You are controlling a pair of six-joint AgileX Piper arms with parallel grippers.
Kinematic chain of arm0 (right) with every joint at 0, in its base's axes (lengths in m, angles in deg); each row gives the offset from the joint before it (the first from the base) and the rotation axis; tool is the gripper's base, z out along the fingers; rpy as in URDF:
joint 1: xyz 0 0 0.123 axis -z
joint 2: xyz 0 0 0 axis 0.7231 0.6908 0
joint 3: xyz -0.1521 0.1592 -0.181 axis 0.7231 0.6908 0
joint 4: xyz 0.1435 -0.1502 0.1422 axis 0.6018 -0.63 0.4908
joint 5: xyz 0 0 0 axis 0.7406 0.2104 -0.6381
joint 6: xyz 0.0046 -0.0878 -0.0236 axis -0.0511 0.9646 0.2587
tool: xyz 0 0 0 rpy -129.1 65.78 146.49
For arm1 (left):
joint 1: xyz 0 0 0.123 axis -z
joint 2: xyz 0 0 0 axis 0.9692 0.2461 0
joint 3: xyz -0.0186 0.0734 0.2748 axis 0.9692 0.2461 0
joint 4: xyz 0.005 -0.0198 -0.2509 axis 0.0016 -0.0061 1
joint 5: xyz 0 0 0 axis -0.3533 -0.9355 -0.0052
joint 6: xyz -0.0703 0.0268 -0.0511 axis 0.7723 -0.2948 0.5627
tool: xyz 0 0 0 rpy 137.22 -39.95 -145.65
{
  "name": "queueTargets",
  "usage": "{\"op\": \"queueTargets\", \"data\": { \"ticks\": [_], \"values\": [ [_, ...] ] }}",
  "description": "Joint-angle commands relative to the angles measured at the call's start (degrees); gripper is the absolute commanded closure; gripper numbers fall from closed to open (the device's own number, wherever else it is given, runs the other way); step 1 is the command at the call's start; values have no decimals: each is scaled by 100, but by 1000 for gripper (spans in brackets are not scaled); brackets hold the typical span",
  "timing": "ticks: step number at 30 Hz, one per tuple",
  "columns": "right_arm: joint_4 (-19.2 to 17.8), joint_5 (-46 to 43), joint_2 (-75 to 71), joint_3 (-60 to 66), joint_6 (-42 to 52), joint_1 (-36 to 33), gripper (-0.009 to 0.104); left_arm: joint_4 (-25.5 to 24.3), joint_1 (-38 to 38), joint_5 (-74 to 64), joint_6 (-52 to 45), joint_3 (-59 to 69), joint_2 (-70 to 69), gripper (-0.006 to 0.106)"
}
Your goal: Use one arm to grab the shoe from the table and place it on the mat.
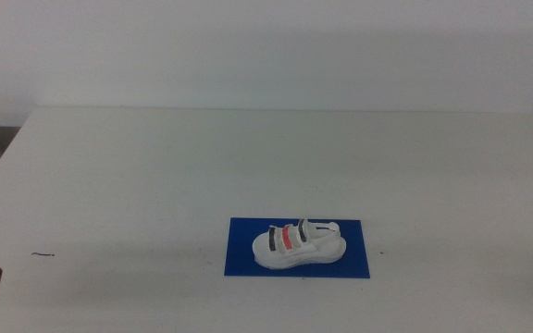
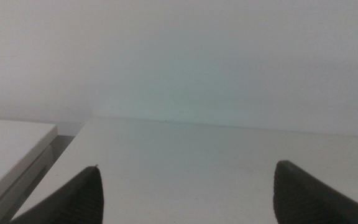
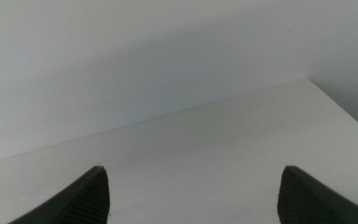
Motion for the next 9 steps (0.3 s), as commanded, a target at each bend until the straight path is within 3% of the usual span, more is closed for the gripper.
{"op": "queueTargets", "data": {
  "ticks": [1,9],
  "values": [
    [-34,-48,-27,14,32,-10,16,-100,-16,70,49,4,-29,7],
    [-34,-48,-27,14,32,-10,16,-247,-16,70,49,4,-29,7]
  ]
}}
